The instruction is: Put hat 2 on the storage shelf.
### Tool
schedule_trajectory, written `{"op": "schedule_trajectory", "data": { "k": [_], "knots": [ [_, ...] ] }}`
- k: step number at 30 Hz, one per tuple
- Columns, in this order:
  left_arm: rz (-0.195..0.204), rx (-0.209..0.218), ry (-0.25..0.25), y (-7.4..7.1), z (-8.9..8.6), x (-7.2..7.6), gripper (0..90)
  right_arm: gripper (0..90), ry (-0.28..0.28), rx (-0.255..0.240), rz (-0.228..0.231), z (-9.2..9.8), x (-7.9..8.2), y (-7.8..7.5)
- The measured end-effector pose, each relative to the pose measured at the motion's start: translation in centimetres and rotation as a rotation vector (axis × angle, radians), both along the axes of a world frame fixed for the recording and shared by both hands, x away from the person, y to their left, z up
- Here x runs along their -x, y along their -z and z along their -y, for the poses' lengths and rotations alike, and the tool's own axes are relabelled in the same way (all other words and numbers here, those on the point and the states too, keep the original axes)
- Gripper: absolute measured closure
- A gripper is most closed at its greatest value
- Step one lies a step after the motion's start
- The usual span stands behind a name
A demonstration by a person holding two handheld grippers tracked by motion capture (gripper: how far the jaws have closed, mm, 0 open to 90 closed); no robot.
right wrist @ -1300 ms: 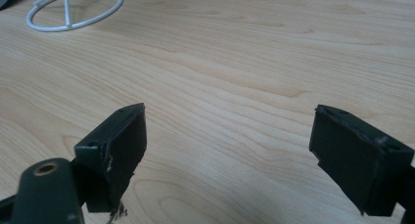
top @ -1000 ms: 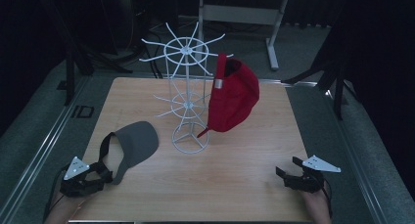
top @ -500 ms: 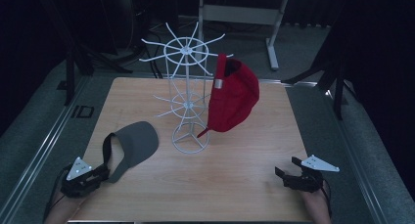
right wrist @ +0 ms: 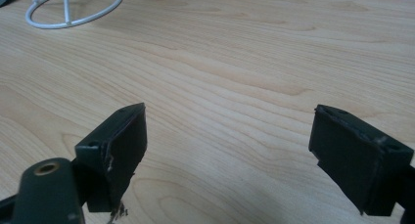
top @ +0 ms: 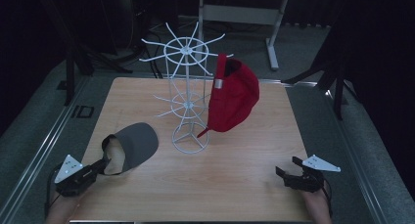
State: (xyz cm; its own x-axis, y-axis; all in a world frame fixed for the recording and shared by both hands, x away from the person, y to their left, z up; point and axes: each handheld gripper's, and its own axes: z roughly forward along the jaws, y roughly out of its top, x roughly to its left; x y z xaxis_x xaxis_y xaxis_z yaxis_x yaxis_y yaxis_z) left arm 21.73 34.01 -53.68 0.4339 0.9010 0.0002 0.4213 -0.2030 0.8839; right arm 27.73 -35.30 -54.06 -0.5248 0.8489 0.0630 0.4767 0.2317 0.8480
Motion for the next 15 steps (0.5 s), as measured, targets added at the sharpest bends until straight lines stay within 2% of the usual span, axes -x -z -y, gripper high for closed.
{"op": "schedule_trajectory", "data": {
  "k": [2, 8, 12, 15],
  "knots": [
    [0.03, 0.011, 0.009, -1.0, 0.3, 0.1, 83.4, 14.1, 0.015, 0.002, -0.002, 0.0, 0.1, 0.1],
    [0.109, 0.002, 0.033, -3.5, 1.5, 0.1, 83.4, 14.1, 0.105, 0.017, 0.007, 0.2, 0.2, 0.2],
    [0.139, 0.017, 0.042, -4.7, 2.1, -0.1, 83.4, 14.1, 0.166, 0.037, 0.008, 0.5, 0.3, 0.5],
    [0.158, 0.026, 0.06, -5.7, 2.3, -0.3, 83.4, 14.1, 0.195, 0.023, 0.001, 0.8, 0.4, 0.8]
  ]
}}
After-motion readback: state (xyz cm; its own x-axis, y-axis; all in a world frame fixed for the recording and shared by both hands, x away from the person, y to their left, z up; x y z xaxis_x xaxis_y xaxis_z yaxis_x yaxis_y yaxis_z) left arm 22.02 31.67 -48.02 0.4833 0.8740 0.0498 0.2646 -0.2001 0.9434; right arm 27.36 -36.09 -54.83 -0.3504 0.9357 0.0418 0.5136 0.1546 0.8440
